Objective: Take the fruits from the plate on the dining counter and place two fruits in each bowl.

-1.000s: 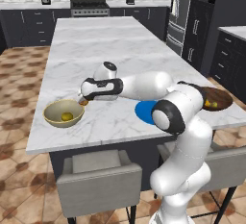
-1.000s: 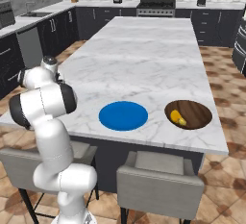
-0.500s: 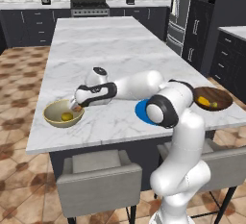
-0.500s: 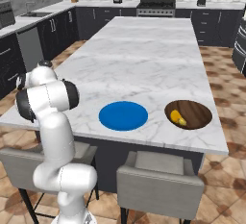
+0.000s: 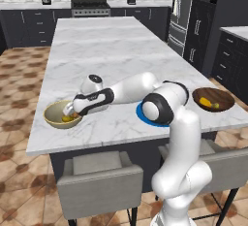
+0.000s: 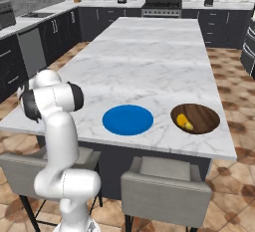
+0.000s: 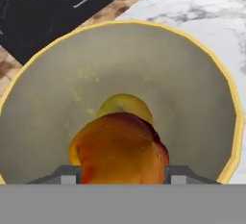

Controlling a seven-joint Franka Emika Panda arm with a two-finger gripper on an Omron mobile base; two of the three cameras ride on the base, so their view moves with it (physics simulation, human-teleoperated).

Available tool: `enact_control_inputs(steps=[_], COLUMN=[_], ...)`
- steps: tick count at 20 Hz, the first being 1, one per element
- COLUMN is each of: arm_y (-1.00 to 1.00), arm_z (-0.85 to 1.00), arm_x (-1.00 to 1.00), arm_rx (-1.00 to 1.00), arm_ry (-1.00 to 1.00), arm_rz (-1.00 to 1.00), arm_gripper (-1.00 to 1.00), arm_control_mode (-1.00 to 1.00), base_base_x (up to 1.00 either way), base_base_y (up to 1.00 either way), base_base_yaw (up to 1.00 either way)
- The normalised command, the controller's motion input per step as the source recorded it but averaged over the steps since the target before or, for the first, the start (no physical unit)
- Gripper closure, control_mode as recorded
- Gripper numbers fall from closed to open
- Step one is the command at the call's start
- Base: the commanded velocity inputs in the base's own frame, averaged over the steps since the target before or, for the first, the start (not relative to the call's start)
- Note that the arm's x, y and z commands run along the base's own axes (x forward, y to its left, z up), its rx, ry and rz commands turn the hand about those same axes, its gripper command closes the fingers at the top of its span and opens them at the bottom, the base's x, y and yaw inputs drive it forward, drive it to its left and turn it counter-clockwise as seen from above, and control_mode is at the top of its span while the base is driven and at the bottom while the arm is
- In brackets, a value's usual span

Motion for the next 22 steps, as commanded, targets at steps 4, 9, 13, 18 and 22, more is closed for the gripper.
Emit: enact_control_inputs(steps=[4,9,13,18,22], arm_y=[0.06,-0.02,-0.19,-0.56,-0.85], arm_z=[-0.07,0.00,0.23,0.49,0.01], arm_x=[0.07,0.00,-0.05,-0.17,-0.16], arm_rx=[0.00,0.00,0.00,0.00,0.00], arm_ry=[0.00,0.00,0.00,0.00,0.00], arm_rz=[0.00,0.00,-0.04,-0.10,-0.15], arm_gripper=[-1.00,-1.00,-1.00,-1.00,-1.00], arm_control_mode=[-1.00,-1.00,-1.00,-1.00,-1.00], base_base_x=[0.00,0.00,0.00,0.00,0.00], base_base_y=[0.00,0.00,0.00,0.00,0.00], base_base_yaw=[0.00,0.00,0.00,0.00,0.00])
